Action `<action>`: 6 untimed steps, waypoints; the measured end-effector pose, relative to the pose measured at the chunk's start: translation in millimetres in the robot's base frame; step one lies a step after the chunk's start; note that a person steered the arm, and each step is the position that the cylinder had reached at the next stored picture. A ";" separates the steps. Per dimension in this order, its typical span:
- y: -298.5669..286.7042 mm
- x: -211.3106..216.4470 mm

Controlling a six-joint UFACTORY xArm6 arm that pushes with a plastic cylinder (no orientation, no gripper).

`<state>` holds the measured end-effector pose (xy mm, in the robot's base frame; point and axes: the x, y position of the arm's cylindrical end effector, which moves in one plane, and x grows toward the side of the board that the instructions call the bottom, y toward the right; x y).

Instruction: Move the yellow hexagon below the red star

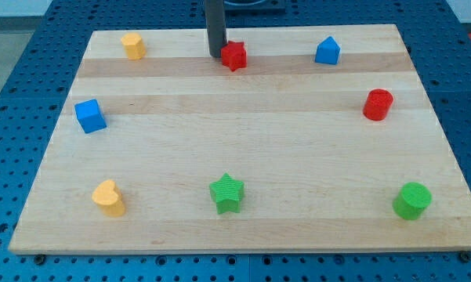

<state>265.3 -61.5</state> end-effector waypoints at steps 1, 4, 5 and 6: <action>-56.7 -40.3; -181.9 -46.7; -136.7 -11.8; -115.4 3.2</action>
<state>268.5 -177.0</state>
